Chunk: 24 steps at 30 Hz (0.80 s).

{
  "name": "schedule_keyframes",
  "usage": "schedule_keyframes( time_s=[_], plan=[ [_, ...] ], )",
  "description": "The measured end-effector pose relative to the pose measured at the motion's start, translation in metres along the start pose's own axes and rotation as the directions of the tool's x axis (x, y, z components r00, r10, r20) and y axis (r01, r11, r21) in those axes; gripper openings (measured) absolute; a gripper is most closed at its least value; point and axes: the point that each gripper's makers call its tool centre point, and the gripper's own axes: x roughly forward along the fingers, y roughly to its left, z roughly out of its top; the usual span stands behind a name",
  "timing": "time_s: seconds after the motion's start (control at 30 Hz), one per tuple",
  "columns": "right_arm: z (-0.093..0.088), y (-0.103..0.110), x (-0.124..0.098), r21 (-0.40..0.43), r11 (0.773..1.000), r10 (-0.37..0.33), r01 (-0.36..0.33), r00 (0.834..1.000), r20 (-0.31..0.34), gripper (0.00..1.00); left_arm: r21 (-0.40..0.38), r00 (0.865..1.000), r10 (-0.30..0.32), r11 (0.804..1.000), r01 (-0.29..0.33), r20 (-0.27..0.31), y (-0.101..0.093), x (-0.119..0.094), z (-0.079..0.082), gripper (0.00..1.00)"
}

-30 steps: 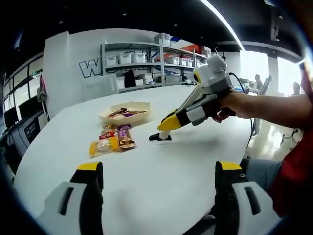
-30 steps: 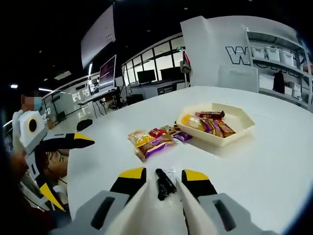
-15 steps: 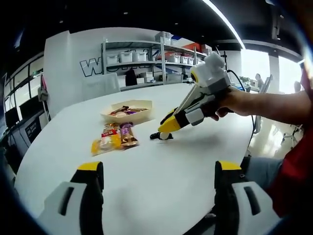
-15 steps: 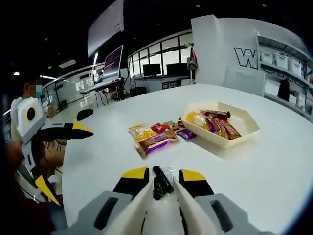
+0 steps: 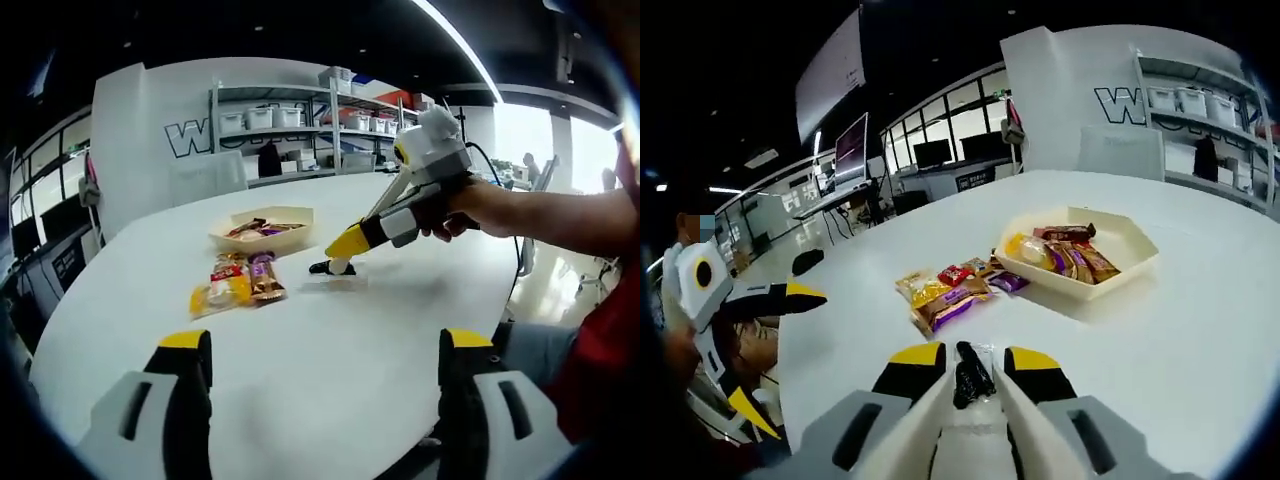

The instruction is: Place the target food into the container with the food tongs after gripping and lifting it, then release it inside without dropping or visibly crushing the food.

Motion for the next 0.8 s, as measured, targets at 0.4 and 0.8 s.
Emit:
schedule_keyframes(
  time_s=[0.4,0.8],
  plan=[
    [0.033,-0.013,-0.005,-0.039,0.999,-0.019,0.021,0.999,0.036,0.17,0.001,1.000,-0.001,1.000,0.001,0.005,0.001,0.000,0.001,0.91],
    [0.066,-0.027,-0.005,-0.075,0.997,-0.024,0.028,0.998,0.053,0.18,-0.006,1.000,0.011,1.000,-0.011,0.006,0.007,-0.004,0.001,0.91]
  ],
)
